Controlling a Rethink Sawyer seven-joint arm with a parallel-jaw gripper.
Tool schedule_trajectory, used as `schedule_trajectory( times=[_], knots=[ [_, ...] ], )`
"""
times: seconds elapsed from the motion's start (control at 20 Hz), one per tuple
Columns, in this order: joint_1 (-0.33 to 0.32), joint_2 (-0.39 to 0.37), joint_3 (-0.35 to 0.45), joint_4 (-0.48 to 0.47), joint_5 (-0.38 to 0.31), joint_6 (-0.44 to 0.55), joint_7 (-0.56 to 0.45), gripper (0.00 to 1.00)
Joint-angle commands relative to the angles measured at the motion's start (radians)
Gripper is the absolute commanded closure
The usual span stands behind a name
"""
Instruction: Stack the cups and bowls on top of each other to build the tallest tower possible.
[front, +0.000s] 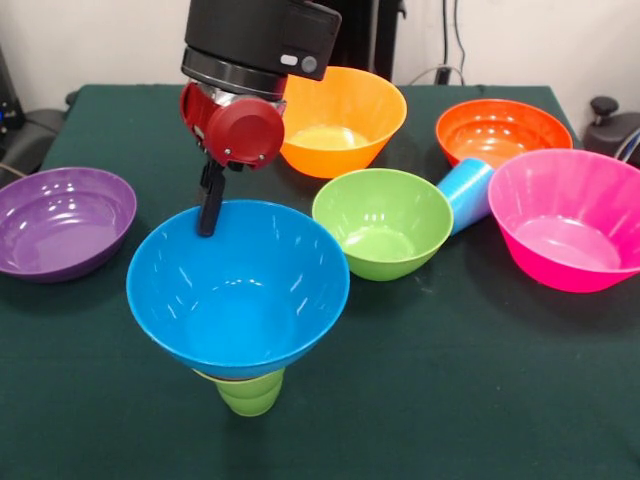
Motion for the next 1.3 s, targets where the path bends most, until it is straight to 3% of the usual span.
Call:
schedule_trajectory(
  times=[0.05,0.4,1.0,1.05,1.3],
  knots=[
    [-0.01,0.008,0.078,0.005,-0.013,0.064,0.043,1.0],
    [-0.018,-0.013,0.076,0.018,-0.015,0.099,0.032,1.0],
    [-0.012,-0.011,0.078,0.013,-0.016,0.072,0.041,1.0],
    [-0.01,-0.009,0.074,0.01,-0.015,0.074,0.043,0.0],
    [-0.018,-0.01,0.093,0.014,-0.017,0.052,0.041,0.0]
  ],
)
